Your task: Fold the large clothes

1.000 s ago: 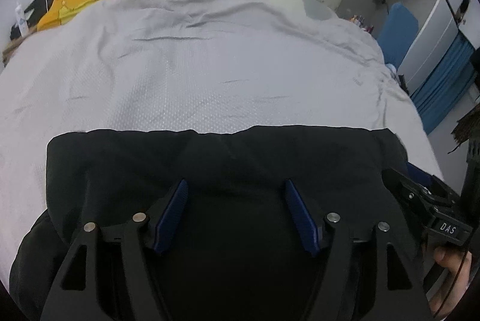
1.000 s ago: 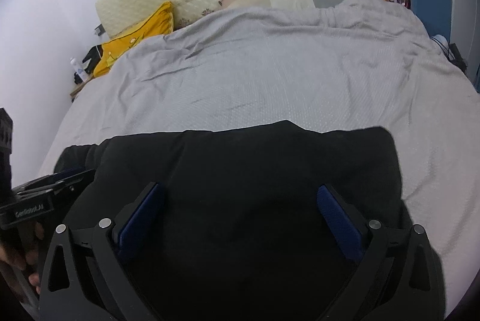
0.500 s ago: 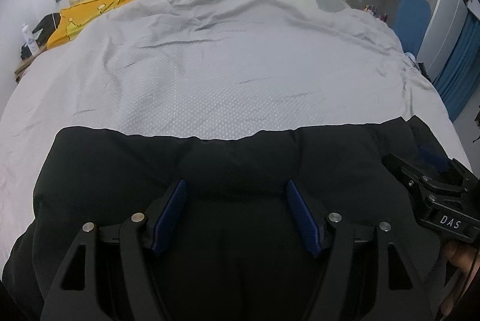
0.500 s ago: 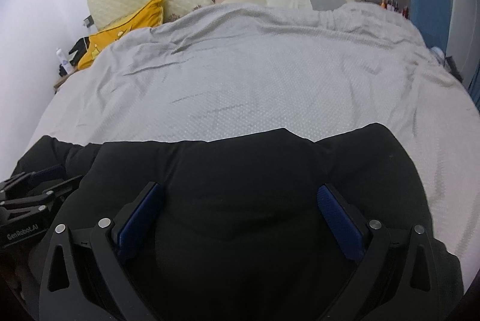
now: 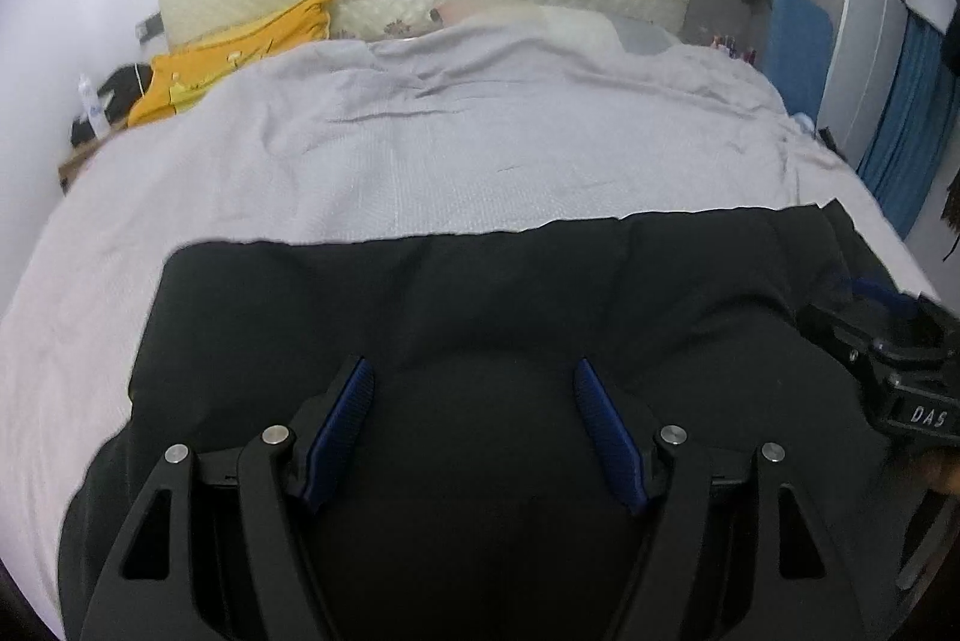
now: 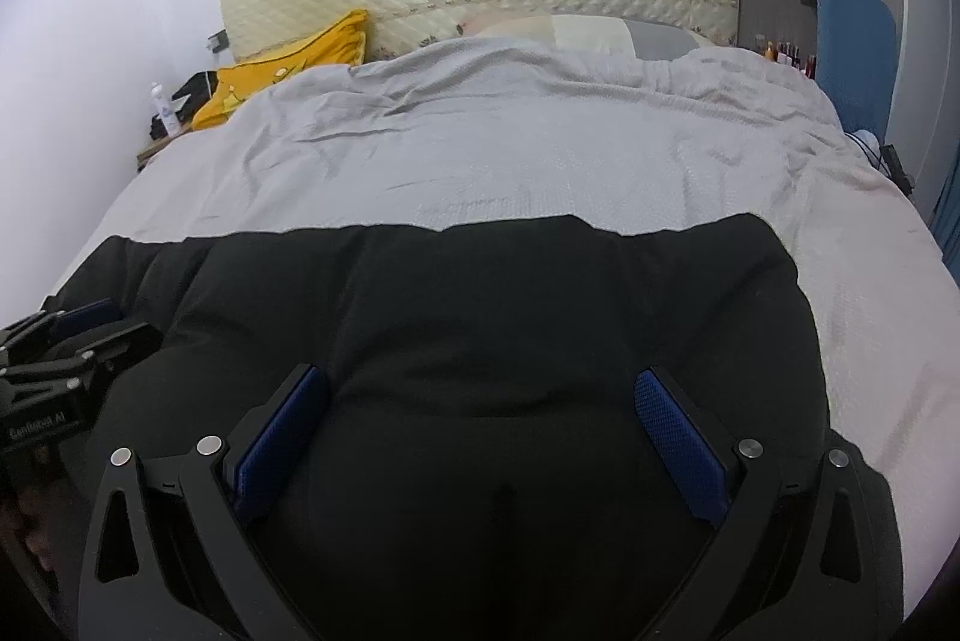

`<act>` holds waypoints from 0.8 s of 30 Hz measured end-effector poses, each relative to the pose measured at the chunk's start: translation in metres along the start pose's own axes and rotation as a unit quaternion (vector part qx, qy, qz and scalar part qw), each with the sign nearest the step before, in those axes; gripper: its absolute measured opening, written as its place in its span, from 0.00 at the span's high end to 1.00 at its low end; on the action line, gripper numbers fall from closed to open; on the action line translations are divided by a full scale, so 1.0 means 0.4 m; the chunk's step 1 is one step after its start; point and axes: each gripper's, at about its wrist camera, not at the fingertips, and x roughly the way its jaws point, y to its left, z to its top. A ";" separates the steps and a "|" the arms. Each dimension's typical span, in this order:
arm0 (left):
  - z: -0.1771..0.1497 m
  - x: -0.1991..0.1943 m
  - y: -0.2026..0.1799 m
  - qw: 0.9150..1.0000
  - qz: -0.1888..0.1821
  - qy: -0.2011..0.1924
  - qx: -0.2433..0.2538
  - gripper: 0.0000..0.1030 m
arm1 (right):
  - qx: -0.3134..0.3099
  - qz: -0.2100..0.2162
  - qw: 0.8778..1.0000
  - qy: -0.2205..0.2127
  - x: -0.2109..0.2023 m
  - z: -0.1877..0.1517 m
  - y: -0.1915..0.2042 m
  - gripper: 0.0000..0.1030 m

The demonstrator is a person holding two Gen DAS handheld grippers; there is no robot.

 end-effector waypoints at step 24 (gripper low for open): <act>-0.019 -0.015 0.146 0.998 0.055 0.018 -0.030 0.28 | -0.034 -0.023 0.999 0.029 -0.036 -0.028 -0.111 0.00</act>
